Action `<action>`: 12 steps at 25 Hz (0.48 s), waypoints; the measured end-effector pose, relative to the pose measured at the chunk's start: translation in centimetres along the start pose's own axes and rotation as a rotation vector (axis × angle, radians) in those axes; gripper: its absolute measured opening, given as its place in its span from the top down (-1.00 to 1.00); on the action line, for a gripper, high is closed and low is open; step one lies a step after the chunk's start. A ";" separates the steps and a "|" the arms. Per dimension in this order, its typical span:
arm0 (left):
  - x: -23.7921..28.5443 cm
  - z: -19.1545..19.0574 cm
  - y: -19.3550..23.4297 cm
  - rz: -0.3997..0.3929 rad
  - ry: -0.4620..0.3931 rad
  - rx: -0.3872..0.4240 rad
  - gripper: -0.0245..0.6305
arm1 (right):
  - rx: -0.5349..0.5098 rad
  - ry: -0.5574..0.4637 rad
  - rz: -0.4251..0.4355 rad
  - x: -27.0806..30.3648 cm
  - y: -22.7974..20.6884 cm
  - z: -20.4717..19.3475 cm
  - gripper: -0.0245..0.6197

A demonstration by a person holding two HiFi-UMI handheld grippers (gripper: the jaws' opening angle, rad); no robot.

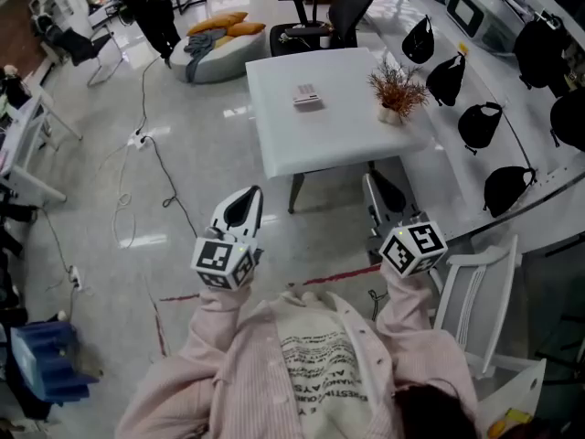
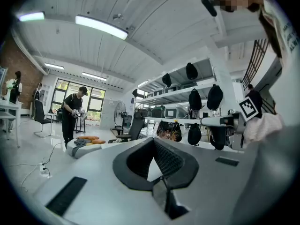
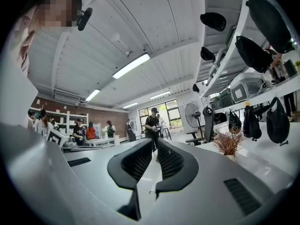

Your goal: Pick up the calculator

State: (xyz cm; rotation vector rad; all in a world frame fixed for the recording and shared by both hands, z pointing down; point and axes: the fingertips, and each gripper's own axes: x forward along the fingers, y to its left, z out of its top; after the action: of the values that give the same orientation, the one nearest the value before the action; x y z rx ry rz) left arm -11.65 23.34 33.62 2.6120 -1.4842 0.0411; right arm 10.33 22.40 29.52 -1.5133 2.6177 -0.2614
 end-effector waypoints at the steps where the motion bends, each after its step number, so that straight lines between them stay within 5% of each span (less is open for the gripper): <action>1: 0.0 -0.1 -0.1 0.001 0.000 -0.001 0.92 | 0.003 0.005 0.000 -0.1 -0.1 -0.1 0.91; 5: -0.2 -0.3 -0.5 0.006 0.001 -0.005 0.92 | 0.019 0.027 0.007 -0.2 -0.1 -0.7 0.61; 12: -0.1 -0.8 -1.7 0.003 0.003 0.002 0.92 | 0.044 0.045 0.018 -0.7 -0.7 -1.5 0.44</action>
State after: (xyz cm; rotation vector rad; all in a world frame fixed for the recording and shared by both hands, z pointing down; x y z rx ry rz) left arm -10.26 24.37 34.23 2.6099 -1.4882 0.0469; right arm 11.05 22.82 31.13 -1.4861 2.6406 -0.3532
